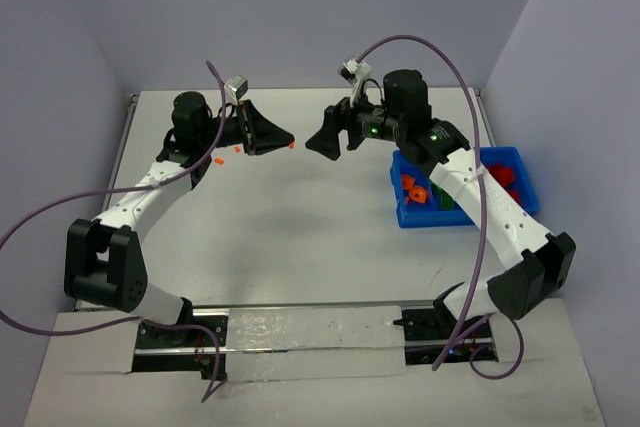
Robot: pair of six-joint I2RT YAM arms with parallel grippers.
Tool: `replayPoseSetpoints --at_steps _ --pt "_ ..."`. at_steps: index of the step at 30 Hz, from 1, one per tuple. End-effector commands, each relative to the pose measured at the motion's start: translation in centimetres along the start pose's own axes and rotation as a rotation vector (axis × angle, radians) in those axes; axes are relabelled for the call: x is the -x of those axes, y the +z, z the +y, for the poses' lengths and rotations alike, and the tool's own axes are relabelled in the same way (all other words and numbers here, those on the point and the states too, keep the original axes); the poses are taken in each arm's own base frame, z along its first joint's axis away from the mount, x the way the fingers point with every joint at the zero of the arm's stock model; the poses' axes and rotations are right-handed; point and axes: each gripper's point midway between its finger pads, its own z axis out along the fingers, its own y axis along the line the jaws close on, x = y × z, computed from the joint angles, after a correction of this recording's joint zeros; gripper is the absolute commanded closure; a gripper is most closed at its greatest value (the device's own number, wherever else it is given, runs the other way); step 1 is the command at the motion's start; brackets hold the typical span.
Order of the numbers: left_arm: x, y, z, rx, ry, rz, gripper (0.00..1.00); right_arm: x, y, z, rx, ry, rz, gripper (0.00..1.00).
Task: Sort the legos into containers by color
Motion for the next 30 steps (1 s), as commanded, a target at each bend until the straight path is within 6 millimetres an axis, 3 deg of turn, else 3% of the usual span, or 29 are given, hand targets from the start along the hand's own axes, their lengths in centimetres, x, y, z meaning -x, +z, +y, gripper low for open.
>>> replayPoseSetpoints --at_steps 1,8,14,19,24,30 --pt "0.7 -0.2 -1.8 0.018 0.017 -0.043 1.00 1.9 1.3 2.0 0.037 0.005 -0.036 0.07" --pt "-0.1 0.3 -1.9 0.003 -0.021 -0.021 1.00 0.9 3.1 2.7 0.011 -0.050 0.000 0.08" --pt "-0.9 0.7 -2.2 -0.013 -0.040 0.005 1.00 1.4 3.8 1.5 -0.060 -0.049 -0.007 0.20" --pt "-1.0 0.7 -2.4 -0.024 -0.048 0.011 1.00 1.5 4.0 0.3 -0.127 -0.052 -0.013 0.39" --pt "-1.0 0.7 -2.4 -0.030 -0.055 0.014 1.00 0.9 4.2 0.1 -0.134 -0.057 0.004 0.46" --pt "-1.0 0.8 -2.4 -0.039 -0.062 0.016 1.00 0.0 4.5 0.9 -0.093 -0.057 0.031 0.47"
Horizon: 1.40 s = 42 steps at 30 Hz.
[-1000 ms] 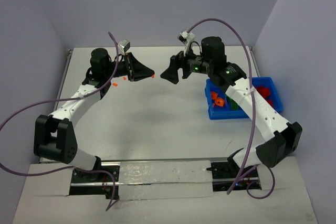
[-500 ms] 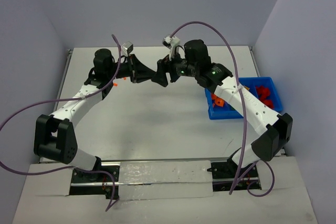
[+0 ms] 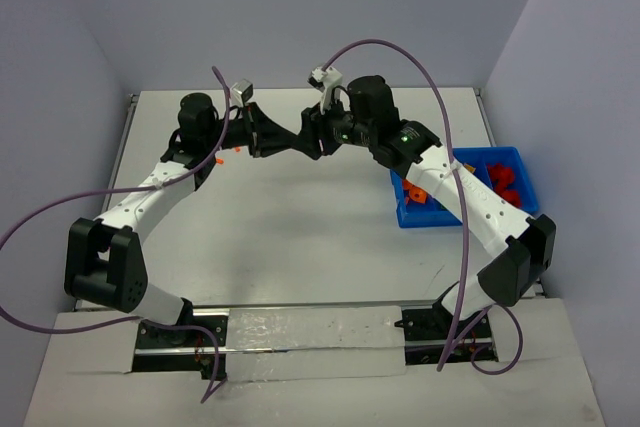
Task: Sort the legos into containers by color
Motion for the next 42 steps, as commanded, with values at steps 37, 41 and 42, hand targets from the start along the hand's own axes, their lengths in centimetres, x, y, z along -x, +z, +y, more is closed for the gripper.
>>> replayPoseSetpoints --at_steps 37,41,42 --pt "6.0 -4.1 0.1 0.135 0.255 -0.247 0.01 -2.4 -1.2 -1.1 -0.048 -0.017 0.071 1.00" --pt "8.7 -5.9 1.5 0.400 0.552 -0.382 0.01 -6.3 -3.9 -6.8 -0.220 -0.009 0.153 1.00" --pt "9.4 -6.6 2.3 0.497 0.637 -0.408 0.01 -7.8 -5.3 -8.9 -0.288 0.010 0.182 1.00"
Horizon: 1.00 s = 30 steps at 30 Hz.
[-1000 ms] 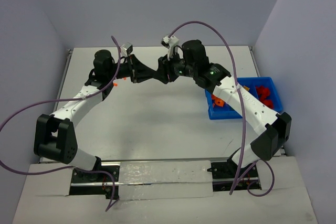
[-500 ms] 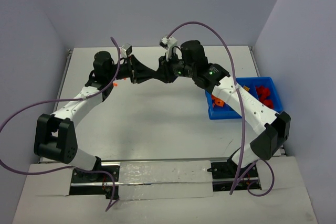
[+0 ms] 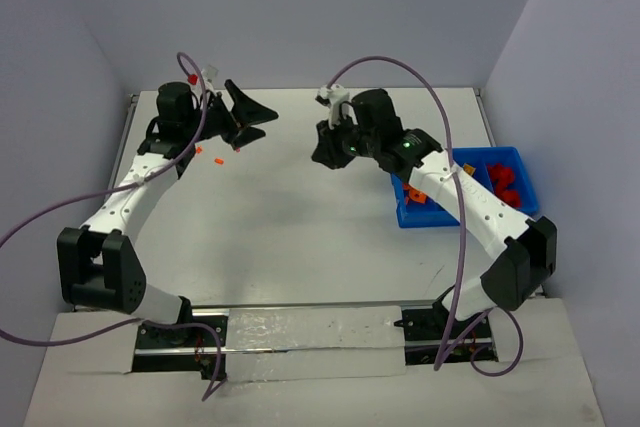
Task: Sort the legos into containers by color
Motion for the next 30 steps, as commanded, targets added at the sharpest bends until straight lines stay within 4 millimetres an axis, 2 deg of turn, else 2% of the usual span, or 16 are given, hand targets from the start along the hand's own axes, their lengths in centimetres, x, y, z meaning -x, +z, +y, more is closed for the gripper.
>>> replayPoseSetpoints --at_steps 1,3,5,6,7,8,11,13,16,21,23,24,25,26,27,30 --pt "3.8 -2.6 1.3 0.304 0.519 -0.180 0.01 -4.8 -4.7 -8.2 -0.265 0.036 0.090 1.00" --pt "4.6 -3.1 2.7 0.381 0.612 -0.210 0.01 -6.8 -6.2 -11.6 -0.361 0.074 0.136 1.00" --pt "5.6 -3.6 4.0 0.451 0.695 -0.250 0.01 -9.4 -8.5 -16.1 -0.482 0.137 0.197 1.00" --pt "6.1 -3.9 4.6 0.488 0.721 -0.270 0.01 -10.0 -8.7 -16.8 -0.503 0.140 0.217 1.00" --pt "6.8 -4.4 5.6 0.544 0.751 -0.295 0.01 -11.2 -9.6 -18.4 -0.546 0.161 0.244 1.00" --pt "7.0 -4.5 5.8 0.554 0.759 -0.305 0.01 -11.8 -9.8 -19.3 -0.570 0.177 0.263 1.00" --pt "8.2 -5.1 7.0 0.635 0.781 -0.344 0.01 -13.7 -9.4 -21.1 -0.596 0.203 0.328 1.00" --pt "9.4 -5.7 8.1 0.713 0.779 -0.374 0.01 -15.3 -8.4 -22.4 -0.602 0.228 0.386 1.00" --pt "9.7 -5.3 10.6 0.783 0.745 -0.321 0.01 -16.7 -7.4 -23.9 -0.625 0.256 0.436 1.00" --pt "10.0 -4.8 12.8 0.833 0.740 -0.243 0.01 -18.0 -6.3 -25.2 -0.634 0.288 0.476 0.99" --pt "10.1 -4.5 14.1 0.861 0.738 -0.205 0.01 -18.5 -5.9 -25.6 -0.637 0.301 0.494 0.88" --pt "10.1 -4.5 14.6 0.871 0.739 -0.183 0.01 -18.6 -5.9 -25.6 -0.641 0.306 0.500 0.78" --pt "10.2 -4.4 15.2 0.880 0.736 -0.160 0.02 -18.6 -5.8 -25.7 -0.643 0.309 0.502 0.64" --pt "10.4 -4.4 15.8 0.894 0.726 -0.151 0.04 -18.5 -5.7 -25.7 -0.643 0.310 0.501 0.45" --pt "10.5 -4.4 16.3 0.908 0.716 -0.137 0.07 -18.5 -5.8 -25.8 -0.645 0.311 0.499 0.36" --pt "11.1 -4.4 18.4 0.952 0.687 -0.091 0.09 -18.1 -5.9 -25.6 -0.641 0.314 0.491 0.23"
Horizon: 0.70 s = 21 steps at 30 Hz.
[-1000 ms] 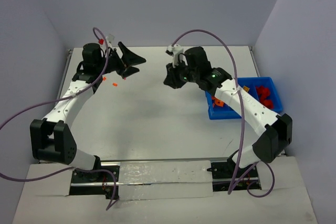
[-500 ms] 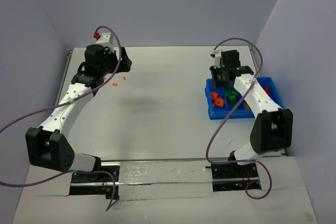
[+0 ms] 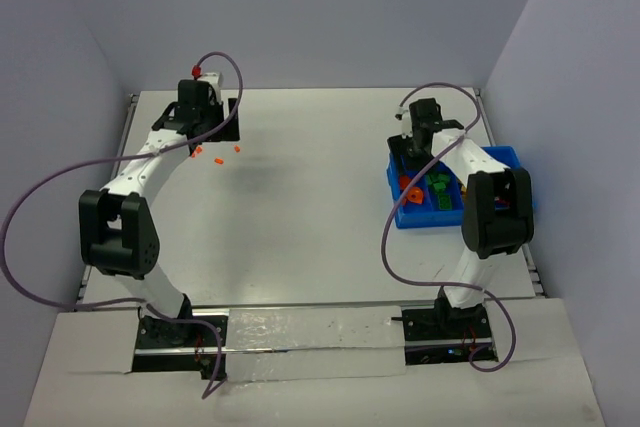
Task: Sort the legos into containers by color
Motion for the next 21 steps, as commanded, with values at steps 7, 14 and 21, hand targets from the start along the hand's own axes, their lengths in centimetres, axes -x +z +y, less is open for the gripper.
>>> replayPoseSetpoints --at_steps 7,14,21 --pt "1.2 4.2 5.7 0.090 0.018 0.095 0.18 3.2 -4.3 0.4 0.033 0.014 -0.085 0.00" --pt "-0.9 7.3 7.5 0.042 0.016 0.184 0.46 4.9 -7.5 1.8 0.083 0.001 -0.145 0.00" --pt "-3.8 7.3 4.1 -0.172 0.124 0.216 0.38 6.1 -9.9 3.4 0.138 -0.005 -0.190 0.00"
